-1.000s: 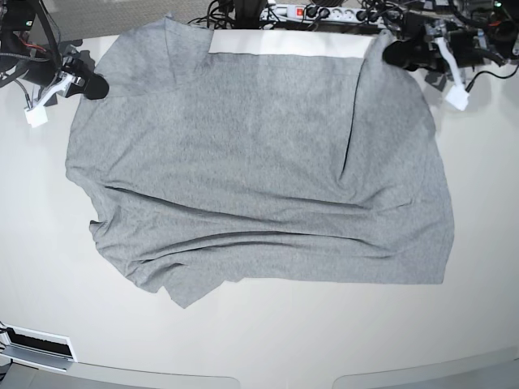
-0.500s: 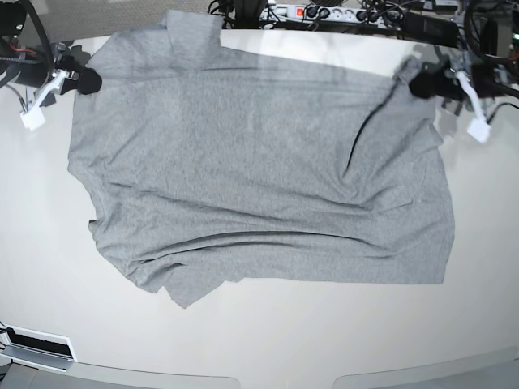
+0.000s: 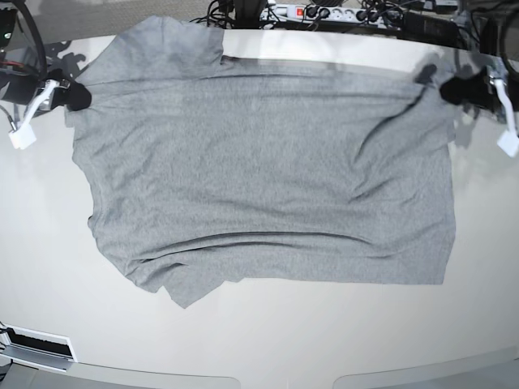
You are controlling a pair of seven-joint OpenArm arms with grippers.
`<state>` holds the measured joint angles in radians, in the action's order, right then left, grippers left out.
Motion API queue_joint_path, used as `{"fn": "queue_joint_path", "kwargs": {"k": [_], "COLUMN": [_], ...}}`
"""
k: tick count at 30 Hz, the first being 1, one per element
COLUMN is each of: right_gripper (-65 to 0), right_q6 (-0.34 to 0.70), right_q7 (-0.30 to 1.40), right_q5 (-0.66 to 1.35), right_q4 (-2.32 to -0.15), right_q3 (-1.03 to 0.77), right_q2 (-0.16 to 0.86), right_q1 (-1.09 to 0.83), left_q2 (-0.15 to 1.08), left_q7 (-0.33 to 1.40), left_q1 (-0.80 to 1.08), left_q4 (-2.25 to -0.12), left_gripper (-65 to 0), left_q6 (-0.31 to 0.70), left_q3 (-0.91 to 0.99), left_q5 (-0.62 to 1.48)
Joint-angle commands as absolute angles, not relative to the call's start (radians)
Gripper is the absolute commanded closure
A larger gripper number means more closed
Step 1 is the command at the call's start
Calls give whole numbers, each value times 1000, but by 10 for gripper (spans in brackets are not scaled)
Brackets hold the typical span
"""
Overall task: Layout the t-shirt on the table in an organized manner, then fold the t-shirt properly
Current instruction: 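Grasp the collar-end corners of the grey t-shirt with both grippers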
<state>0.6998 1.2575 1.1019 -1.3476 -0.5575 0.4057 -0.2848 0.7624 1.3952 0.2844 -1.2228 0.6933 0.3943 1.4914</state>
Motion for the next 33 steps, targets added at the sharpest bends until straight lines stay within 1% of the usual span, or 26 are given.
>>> {"fn": "queue_joint_path", "kwargs": {"k": [1,11,12,13,15,16,17,18,19,21,26,27,30,31,32,33], "right_gripper": [0,0,0,0,0,0,0,0,0,0,0,0,0,0,0,0], "right_q6": [698,698,698,698,698,698,698,698,698,698,698,698,698,698,698,698], "right_q7": [1243,1242,1242,1242,1242,1242,1242,1242,1242,1242,1244,1246,1254,1254,1254,1254], "right_q5": [1092,1052,1052,1051,1052,1052,1052,1051,1051,1052,1097,1100,1101,1101,1100,1100], "right_q4": [-1364,-1364,-1364,-1364,-1364,-1364,-1364,-1364,-1364,-1364,-1364,-1364,-1364,-1364,-1364,-1364], "right_q3": [-567,-567,-567,-567,-567,-567,-567,-567,-567,-567,-567,-567,-567,-567,-567,-567], "right_q2": [439,440,439,438,432,430,429,429,429,429,429,429,429,429,429,429], "right_q1": [-280,-289,-291,-291,-291,-291,-291,-291,-291,-291,-291,-291,-291,-291,-291,-291], "left_q2": [799,797,797,795,791,786,779,769,758,732,665,655,633,630,632,632], "left_q7": [1396,1377,1376,1368,1349,1337,1332,1332,1332,1332,1363,1396,1396,1396,1396,1396], "left_q1": [280,280,280,280,280,280,280,279,279,281,308,317,338,346,358,368], "left_q4": [-1229,-1229,-1229,-1229,-1229,-1229,-1229,-1229,-1229,-1229,-1228,-1228,-1229,-1229,-1229,-1229], "left_gripper": [0,0,-12,-85,-253,-310,-313,-280,-204,0,0,-61,-317,-369,-385,-384], "left_q6": [698,698,698,698,698,698,698,698,698,698,698,698,698,698,698,698], "left_q3": [410,410,410,410,410,410,410,410,410,410,408,408,408,408,408,408], "left_q5": [1484,1484,1484,1484,1484,1484,1484,1484,1484,1484,1484,1484,1484,1484,1484,1484]}}
